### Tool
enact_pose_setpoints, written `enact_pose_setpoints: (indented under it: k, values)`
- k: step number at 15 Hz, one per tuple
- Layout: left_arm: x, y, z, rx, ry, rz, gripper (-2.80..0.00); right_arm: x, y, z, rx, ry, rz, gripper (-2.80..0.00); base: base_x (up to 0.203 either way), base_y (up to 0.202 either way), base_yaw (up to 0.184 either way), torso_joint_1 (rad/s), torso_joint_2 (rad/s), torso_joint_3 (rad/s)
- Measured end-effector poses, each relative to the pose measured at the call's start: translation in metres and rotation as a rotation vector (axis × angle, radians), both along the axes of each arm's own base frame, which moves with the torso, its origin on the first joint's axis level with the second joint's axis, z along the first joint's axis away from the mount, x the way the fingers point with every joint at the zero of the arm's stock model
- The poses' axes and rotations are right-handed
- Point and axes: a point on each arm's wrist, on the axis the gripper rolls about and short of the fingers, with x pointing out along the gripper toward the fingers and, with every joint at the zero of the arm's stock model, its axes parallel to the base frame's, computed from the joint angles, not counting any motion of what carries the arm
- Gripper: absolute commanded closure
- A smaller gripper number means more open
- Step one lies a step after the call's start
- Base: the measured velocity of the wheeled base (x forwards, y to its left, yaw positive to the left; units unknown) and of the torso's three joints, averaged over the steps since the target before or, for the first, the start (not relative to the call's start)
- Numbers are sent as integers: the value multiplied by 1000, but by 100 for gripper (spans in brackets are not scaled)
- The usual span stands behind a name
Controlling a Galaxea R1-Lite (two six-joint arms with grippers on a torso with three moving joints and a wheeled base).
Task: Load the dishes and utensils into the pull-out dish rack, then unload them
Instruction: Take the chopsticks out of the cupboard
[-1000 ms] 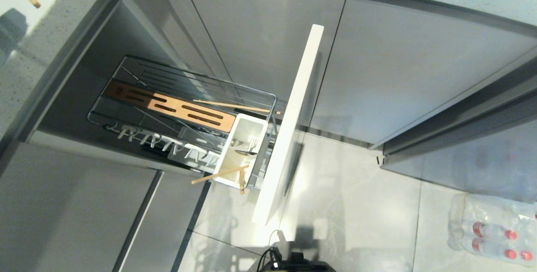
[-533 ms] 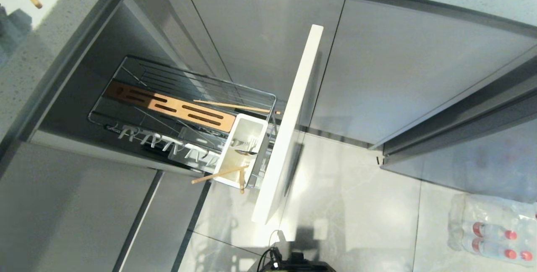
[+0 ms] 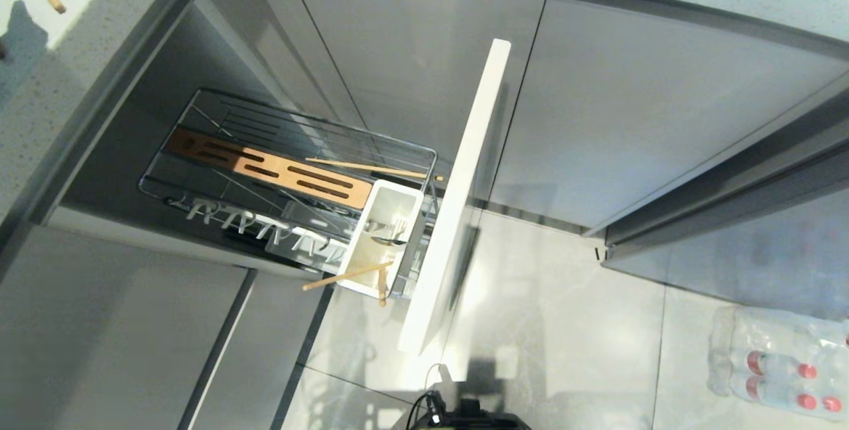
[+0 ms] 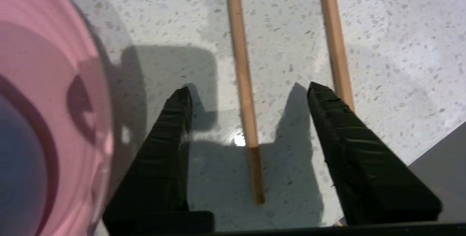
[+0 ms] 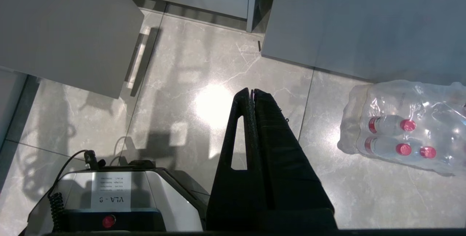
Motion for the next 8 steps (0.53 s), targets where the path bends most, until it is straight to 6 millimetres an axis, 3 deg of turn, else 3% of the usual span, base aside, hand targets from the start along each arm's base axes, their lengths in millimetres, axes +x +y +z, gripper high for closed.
enact_pose_setpoints:
  k: [1, 2, 3, 8]
  values:
    - [-6, 0, 2, 4, -9, 1, -280, 0, 0, 0, 0, 0, 0, 0, 0, 0, 0, 0, 0, 0]
    - [-11, 0, 4, 16, -18, 1, -64, 0, 0, 0, 1, 0, 0, 0, 0, 0, 0, 0, 0, 0]
    - [-19, 0, 7, 25, -33, 2, 0, 0, 0, 0, 0, 0, 0, 0, 0, 0, 0, 0, 0, 0]
    - [-54, 1, 21, 31, -136, 7, 0, 0, 0, 0, 0, 0, 0, 0, 0, 0, 0, 0, 0, 0]
